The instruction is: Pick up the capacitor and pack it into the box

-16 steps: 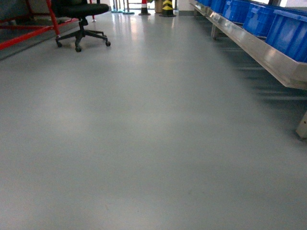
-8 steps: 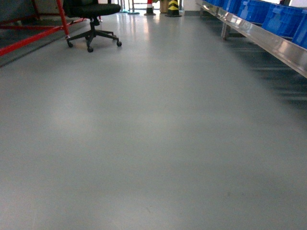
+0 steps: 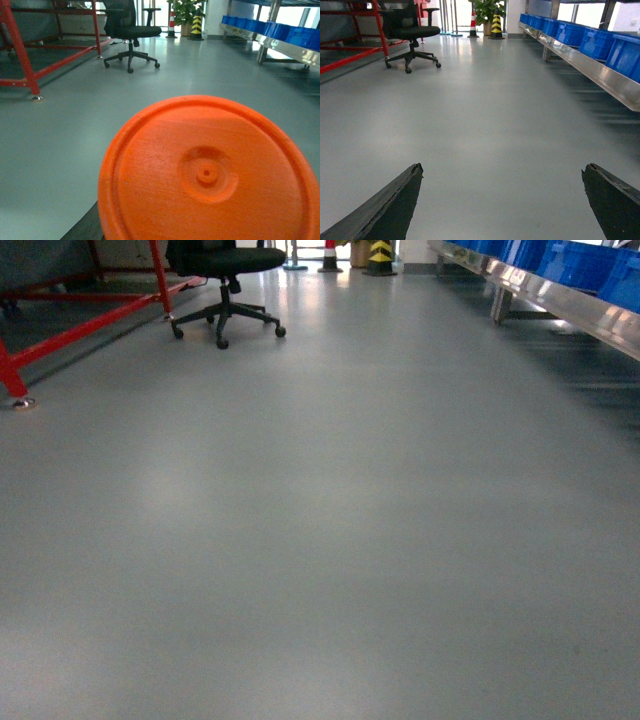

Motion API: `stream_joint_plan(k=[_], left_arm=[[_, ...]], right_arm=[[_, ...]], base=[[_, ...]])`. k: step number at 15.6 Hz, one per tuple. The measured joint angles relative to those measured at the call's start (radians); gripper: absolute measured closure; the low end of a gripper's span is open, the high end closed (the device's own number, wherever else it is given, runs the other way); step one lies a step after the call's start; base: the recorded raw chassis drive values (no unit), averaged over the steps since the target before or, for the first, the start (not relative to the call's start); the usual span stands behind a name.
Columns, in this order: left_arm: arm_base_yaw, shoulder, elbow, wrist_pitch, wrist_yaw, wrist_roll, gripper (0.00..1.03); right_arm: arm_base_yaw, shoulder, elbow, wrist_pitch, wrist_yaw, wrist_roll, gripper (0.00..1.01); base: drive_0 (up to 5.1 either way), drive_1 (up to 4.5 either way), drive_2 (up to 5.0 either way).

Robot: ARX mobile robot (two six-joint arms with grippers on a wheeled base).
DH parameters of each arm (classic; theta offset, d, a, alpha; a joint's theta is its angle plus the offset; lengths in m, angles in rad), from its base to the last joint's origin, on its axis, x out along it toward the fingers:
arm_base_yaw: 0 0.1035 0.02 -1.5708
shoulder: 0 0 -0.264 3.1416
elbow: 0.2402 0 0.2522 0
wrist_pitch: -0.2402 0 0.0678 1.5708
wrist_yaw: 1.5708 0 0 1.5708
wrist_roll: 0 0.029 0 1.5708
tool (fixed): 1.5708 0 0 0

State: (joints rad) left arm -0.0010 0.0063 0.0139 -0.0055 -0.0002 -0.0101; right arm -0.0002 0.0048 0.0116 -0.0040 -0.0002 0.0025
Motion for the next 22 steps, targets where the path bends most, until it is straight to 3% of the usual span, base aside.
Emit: stream_joint_plan(k=[22], left_arm=[[0.0, 0.0, 0.0, 0.0, 0.0, 0.0, 0.59]], right_arm=[[0.0, 0.0, 0.0, -0.001, 0.0, 0.0, 0.03]], base=[[-4.9, 2.52, 2.5]])
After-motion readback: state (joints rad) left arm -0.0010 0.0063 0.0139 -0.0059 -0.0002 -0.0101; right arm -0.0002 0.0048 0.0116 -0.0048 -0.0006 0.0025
